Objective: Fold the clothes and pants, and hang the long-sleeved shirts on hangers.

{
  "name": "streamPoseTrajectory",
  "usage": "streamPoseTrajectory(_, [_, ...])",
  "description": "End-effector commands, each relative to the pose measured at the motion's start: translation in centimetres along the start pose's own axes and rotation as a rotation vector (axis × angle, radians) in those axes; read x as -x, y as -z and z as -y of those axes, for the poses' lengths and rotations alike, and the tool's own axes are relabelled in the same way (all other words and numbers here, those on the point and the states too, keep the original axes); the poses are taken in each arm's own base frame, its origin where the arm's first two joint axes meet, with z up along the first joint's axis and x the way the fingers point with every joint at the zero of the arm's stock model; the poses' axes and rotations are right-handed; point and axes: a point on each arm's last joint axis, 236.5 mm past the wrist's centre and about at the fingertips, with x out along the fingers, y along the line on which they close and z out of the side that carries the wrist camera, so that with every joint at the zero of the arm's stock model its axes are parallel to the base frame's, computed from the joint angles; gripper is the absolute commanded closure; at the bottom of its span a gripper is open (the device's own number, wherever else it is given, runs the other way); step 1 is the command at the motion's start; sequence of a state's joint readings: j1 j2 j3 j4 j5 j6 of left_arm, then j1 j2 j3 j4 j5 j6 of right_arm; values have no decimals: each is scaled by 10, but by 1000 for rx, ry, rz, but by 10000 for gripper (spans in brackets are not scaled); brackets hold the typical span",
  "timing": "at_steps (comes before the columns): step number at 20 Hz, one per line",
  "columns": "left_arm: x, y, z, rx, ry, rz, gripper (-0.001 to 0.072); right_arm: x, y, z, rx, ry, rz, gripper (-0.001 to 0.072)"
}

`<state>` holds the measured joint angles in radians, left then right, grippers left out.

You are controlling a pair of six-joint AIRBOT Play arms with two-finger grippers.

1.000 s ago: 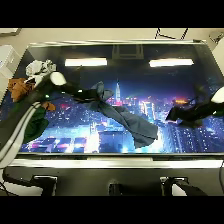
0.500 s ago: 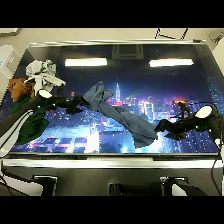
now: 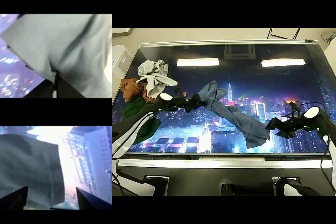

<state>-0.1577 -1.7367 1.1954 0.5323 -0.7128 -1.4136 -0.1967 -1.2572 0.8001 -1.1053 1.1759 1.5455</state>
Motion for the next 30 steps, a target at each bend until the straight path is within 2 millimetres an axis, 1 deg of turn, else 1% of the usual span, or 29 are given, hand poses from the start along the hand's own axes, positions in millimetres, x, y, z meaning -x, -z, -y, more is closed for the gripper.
streamPoseTrajectory(1, [12,1,18,-66,26,10,688,-26,3,0,-69,-40,-78,1])
streamPoseTrajectory(3, [21,0,29,-102,40,19,688,-35,3,-16,-95,-121,-108,20])
streamPoseTrajectory(4, [25,-1,34,-109,47,27,688,-37,2,-22,-112,-153,-111,42])
streamPoseTrajectory(5, [28,-2,38,-116,53,34,688,-38,1,-27,-128,-178,-112,82])
streamPoseTrajectory(6, [33,-3,43,-123,60,42,688,-38,-1,-31,-138,-194,-110,329])
streamPoseTrajectory(7, [38,-5,48,-131,69,52,688,-36,-2,-35,-140,-207,-109,629])
streamPoseTrajectory(8, [46,-7,57,-148,81,68,689,-31,-5,-39,-122,-214,-107,674])
streamPoseTrajectory(9, [57,-10,68,-190,97,92,689,-21,-11,-46,-66,-226,-94,675])
streamPoseTrajectory(10, [76,-16,86,-266,122,127,690,-4,-22,-56,-1,-236,-63,675])
streamPoseTrajectory(11, [98,-23,107,-344,150,173,690,22,-39,-70,74,-238,-4,675])
streamPoseTrajectory(12, [131,-32,135,-430,179,240,690,54,-59,-85,145,-231,83,675])
streamPoseTrajectory(13, [167,-40,164,-503,205,315,690,99,-82,-105,228,-228,208,675])
streamPoseTrajectory(14, [215,-46,198,-586,233,409,690,149,-98,-131,318,-237,346,675])
streamPoseTrajectory(15, [264,-46,231,-661,265,510,690,210,-107,-159,413,-247,505,674])
streamPoseTrajectory(16, [321,-40,267,-740,302,622,690,269,-106,-184,486,-254,658,674])
streamPoseTrajectory(17, [376,-26,297,-814,333,731,690,330,-97,-207,555,-257,824,674])
streamPoseTrajectory(18, [422,-10,317,-881,345,824,690,384,-80,-223,613,-248,972,674])
streamPoseTrajectory(19, [462,8,329,-940,338,909,690,426,-59,-233,652,-235,1089,674])
streamPoseTrajectory(20, [497,27,334,-983,318,987,690,461,-36,-238,673,-225,1191,673])
streamPoseTrajectory(21, [523,43,332,-992,291,1045,690,484,-15,-240,675,-225,1261,673])
streamPoseTrajectory(22, [542,55,327,-981,263,1085,690,501,6,-242,678,-233,1314,673])
streamPoseTrajectory(23, [557,68,322,-964,244,1113,690,512,24,-243,688,-240,1350,673])
streamPoseTrajectory(24, [567,81,320,-963,241,1126,690,521,41,-244,702,-245,1382,673])
streamPoseTrajectory(26, [573,103,318,-990,238,1112,690,533,64,-246,720,-253,1428,673])
streamPoseTrajectory(27, [570,108,314,-998,227,1088,690,536,70,-245,724,-252,1439,673])
streamPoseTrajectory(28, [562,109,308,-999,199,1054,690,535,70,-243,714,-244,1436,673])
streamPoseTrajectory(29, [549,103,296,-967,162,1000,690,529,64,-237,687,-225,1410,673])
streamPoseTrajectory(30, [530,95,282,-922,123,930,690,516,54,-229,658,-199,1355,673])
